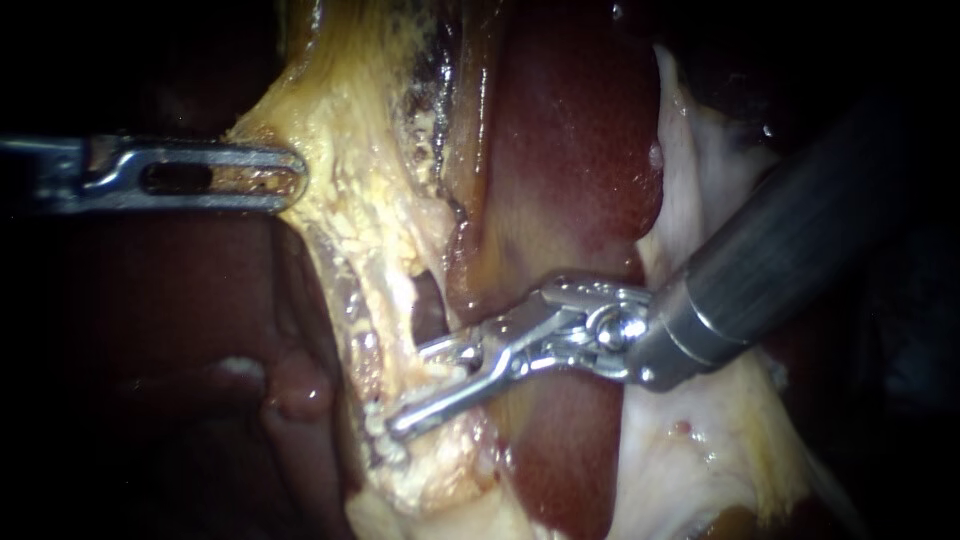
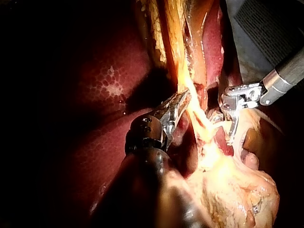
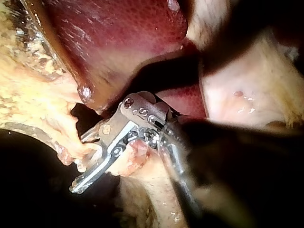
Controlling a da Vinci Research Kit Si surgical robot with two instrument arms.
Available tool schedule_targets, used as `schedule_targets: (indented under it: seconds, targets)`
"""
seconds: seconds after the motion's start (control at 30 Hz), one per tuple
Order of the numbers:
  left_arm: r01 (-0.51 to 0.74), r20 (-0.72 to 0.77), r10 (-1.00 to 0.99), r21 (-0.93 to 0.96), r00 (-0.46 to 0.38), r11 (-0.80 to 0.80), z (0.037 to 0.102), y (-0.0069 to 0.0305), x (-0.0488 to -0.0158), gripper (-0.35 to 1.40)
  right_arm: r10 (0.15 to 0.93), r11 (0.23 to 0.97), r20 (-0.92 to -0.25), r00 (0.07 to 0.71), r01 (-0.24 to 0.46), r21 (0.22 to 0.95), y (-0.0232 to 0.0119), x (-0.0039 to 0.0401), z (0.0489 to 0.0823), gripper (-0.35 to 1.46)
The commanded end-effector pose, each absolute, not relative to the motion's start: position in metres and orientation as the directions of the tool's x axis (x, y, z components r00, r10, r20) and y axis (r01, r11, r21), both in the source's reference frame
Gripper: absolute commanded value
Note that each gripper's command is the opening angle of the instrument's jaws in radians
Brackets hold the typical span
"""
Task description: Clipping third clip left tube
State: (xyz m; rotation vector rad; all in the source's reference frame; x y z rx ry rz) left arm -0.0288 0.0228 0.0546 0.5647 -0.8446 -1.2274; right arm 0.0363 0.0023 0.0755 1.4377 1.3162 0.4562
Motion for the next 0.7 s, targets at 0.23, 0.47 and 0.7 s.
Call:
schedule_targets:
  seconds: [0.23,0.47,0.7]
  targets:
    - [0.578,0.251,-0.962,0.772,0.106,0.265,0.0548,0.0229,-0.0288,-0.35,0.885,0.199,-0.358,0.298,0.453,0.869,0.0028,0.0365,0.0753,0.50]
    - [0.578,0.252,-0.962,0.771,0.106,0.266,0.0548,0.0228,-0.0287,-0.35,0.868,0.228,-0.373,0.329,0.405,0.886,0.0031,0.0352,0.0779,0.51]
    - [0.578,0.252,-0.962,0.771,0.106,0.266,0.0548,0.0228,-0.0286,-0.35,0.854,0.263,-0.385,0.350,0.348,0.900,0.0034,0.0337,0.0809,0.52]
